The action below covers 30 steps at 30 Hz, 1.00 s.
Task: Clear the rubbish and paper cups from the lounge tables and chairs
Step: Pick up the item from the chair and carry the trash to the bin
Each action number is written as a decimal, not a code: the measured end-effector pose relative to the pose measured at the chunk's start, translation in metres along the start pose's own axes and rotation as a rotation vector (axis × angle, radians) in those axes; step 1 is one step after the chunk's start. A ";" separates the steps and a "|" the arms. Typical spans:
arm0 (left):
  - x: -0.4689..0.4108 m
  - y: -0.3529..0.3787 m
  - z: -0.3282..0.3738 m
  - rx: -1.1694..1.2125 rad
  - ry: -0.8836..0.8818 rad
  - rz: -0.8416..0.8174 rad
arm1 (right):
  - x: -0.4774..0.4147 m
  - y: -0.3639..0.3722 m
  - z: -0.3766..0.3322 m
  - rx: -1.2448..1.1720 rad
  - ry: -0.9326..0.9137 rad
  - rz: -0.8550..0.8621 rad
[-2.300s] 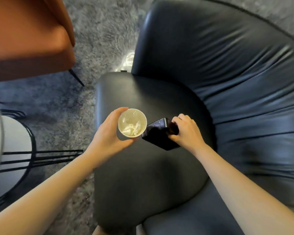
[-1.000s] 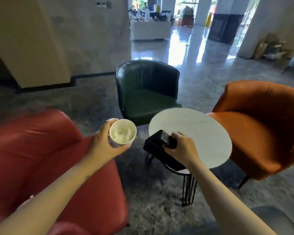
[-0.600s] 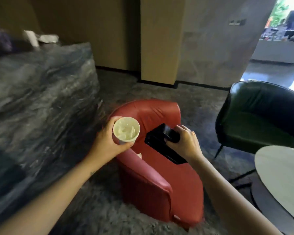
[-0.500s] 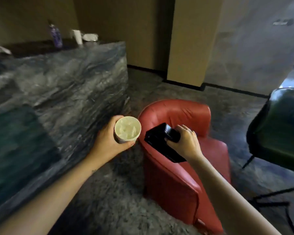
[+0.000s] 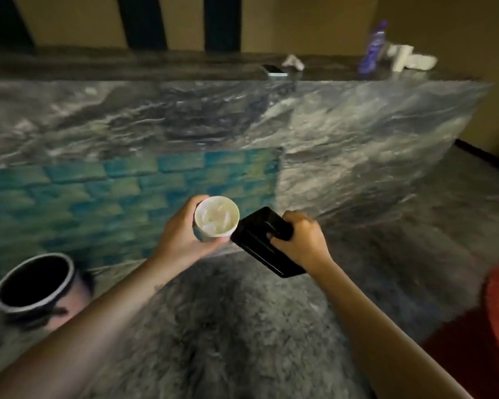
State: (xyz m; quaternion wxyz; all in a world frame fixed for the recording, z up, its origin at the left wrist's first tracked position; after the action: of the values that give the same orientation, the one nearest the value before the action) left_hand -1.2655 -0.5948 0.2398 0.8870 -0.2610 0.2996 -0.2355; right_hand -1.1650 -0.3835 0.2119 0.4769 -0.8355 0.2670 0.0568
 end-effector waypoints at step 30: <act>0.035 -0.419 -0.491 -0.507 -0.909 0.628 | -0.318 0.582 -0.481 -0.214 -0.712 -0.666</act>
State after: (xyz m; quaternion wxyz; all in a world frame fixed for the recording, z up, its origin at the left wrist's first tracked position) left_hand -1.6716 -1.0878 0.1426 0.8634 -0.4376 0.0003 0.2510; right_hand -1.8040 -0.8913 0.1358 0.4422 -0.8485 -0.2010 0.2102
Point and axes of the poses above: each hand's wrist, its own x-axis away from the middle knuckle, its own y-axis out of the palm, z = x × y, the point moved 2 cm from there along -x, towards the middle knuckle, and after that the axes turned 6 degrees about -x, right-handed, at the moved point
